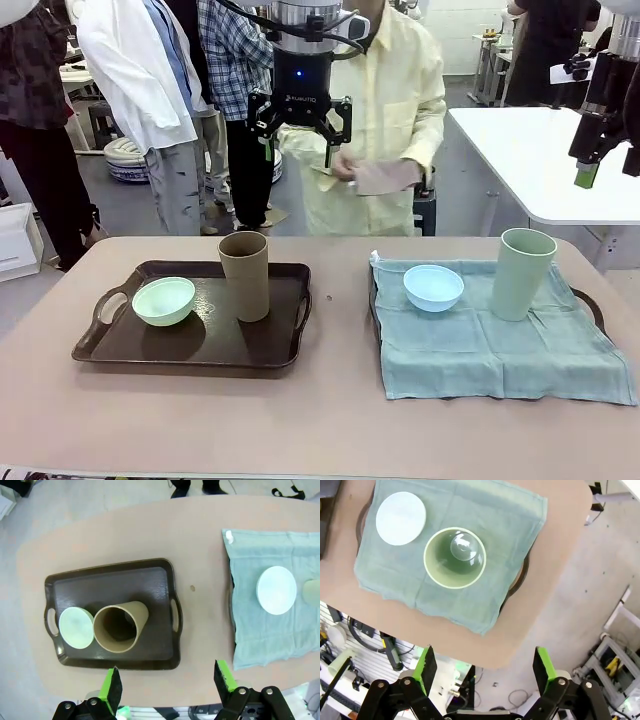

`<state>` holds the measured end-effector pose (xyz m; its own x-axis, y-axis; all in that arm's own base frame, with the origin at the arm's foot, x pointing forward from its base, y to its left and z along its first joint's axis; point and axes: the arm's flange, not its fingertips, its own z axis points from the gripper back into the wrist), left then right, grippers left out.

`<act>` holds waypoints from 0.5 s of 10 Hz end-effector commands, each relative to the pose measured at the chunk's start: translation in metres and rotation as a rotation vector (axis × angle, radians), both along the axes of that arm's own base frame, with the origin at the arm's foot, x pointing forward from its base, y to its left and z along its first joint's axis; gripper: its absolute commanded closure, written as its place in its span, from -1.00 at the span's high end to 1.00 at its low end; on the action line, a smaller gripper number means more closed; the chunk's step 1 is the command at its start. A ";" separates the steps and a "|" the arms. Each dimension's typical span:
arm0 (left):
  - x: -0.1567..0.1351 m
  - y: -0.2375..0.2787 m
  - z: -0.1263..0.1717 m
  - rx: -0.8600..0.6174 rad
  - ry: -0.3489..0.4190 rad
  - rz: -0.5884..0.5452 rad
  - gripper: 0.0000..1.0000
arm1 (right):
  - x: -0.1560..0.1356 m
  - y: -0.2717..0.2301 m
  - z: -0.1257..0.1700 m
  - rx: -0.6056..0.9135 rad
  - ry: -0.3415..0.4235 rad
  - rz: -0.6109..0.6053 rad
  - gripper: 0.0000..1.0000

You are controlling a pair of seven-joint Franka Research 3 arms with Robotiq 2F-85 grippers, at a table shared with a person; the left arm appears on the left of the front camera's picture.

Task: Set up a tray with a mat and arrange the tableware.
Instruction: Pick up the Picnic Bowl and Reusable plastic cup from the Handle tray in front of the human's position and hold them in the air.

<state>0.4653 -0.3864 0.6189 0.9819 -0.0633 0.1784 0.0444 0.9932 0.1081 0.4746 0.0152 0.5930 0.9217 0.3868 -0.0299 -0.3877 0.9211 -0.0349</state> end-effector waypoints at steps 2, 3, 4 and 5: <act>0.002 0.003 0.003 0.002 -0.007 -0.010 0.93 | -0.001 -0.001 -0.001 -0.001 -0.013 0.012 1.00; 0.002 0.003 0.003 0.002 -0.007 -0.010 0.93 | -0.001 -0.001 -0.001 -0.001 -0.013 0.012 1.00; 0.002 0.003 0.003 0.002 -0.007 -0.010 0.93 | -0.001 -0.001 -0.001 -0.001 -0.013 0.012 1.00; 0.002 0.003 0.003 0.002 -0.007 -0.010 0.93 | -0.001 -0.001 -0.001 -0.001 -0.013 0.012 1.00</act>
